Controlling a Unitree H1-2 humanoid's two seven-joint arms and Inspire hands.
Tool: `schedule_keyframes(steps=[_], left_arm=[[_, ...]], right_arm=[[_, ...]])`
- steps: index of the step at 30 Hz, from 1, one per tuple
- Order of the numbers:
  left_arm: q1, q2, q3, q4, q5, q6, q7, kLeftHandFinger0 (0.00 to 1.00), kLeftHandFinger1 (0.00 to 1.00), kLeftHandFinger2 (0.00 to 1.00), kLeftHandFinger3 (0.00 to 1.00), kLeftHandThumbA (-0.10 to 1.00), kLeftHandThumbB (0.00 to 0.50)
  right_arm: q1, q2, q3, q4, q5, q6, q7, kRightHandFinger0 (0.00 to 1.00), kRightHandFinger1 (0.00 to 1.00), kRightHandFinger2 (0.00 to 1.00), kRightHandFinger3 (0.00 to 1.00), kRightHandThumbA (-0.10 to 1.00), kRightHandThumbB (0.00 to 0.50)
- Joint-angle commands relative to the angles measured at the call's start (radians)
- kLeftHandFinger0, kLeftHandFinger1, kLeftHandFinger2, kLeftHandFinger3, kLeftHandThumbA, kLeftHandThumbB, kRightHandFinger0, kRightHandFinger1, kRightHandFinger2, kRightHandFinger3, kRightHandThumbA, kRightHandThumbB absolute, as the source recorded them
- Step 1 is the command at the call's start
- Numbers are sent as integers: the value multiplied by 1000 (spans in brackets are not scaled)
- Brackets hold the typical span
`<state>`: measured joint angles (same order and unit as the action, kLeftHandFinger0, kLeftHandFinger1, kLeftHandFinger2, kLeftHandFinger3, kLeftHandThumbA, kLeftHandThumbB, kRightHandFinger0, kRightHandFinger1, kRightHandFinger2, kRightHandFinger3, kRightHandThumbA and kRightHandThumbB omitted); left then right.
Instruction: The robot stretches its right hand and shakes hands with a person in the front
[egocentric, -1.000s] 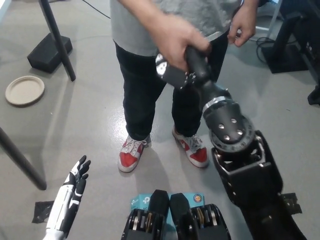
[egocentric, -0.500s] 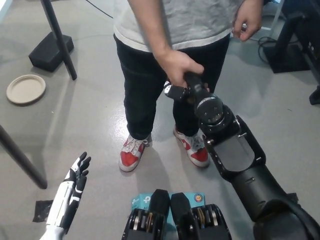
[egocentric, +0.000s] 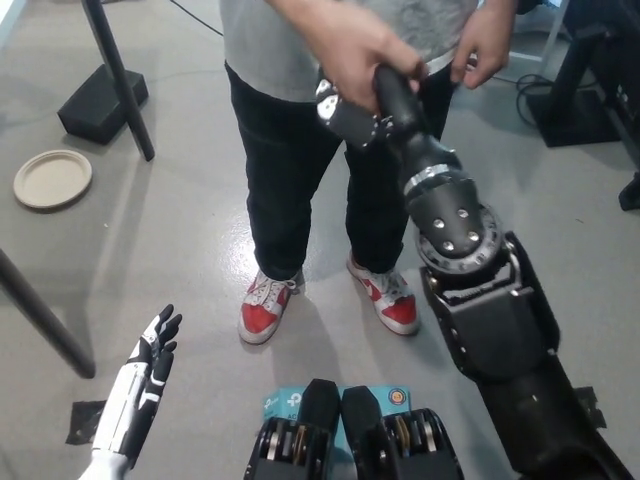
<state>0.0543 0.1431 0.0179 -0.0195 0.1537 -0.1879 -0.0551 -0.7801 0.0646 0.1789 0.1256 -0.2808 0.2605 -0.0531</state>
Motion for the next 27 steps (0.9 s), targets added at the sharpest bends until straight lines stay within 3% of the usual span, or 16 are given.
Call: schedule_keyframes(steps=[1,5,13,16,20,21,22,27], left_arm=[[-12,21,2,-32,11,-18,7,1000,1000,1000,1000,1000,127],[-20,23,0,-30,19,-25,10,1000,1000,1000,1000,1000,120],[-18,19,2,-32,2,-12,5,1000,1000,1000,1000,1000,137],[-22,20,-1,-33,11,-12,7,1000,1000,1000,1000,1000,119],[-21,20,-1,-34,9,-11,6,1000,1000,1000,1000,1000,118],[-24,19,0,-33,7,-9,7,1000,1000,1000,1000,1000,130],[-24,17,-1,-38,10,2,7,1000,1000,1000,1000,1000,136],[-25,18,-1,-38,10,3,6,1000,1000,1000,1000,1000,133]], right_arm=[[9,25,67,-723,-70,201,113,1000,1000,1000,1000,216,122],[7,46,95,-878,-137,201,132,1000,1000,1000,1000,158,117],[13,42,87,-859,-141,209,140,1000,1000,1000,1000,123,116],[13,8,21,-513,-26,166,84,1000,1000,1000,1000,60,127],[11,11,11,-490,-19,176,87,1000,1000,1000,1000,51,131],[-22,-15,-15,-190,-9,139,67,1000,1000,1000,1000,24,99],[-33,-25,-23,-83,-7,118,59,1000,1000,1000,1000,31,101],[-48,-33,-29,20,-4,70,46,1000,1000,1000,1000,38,106]])
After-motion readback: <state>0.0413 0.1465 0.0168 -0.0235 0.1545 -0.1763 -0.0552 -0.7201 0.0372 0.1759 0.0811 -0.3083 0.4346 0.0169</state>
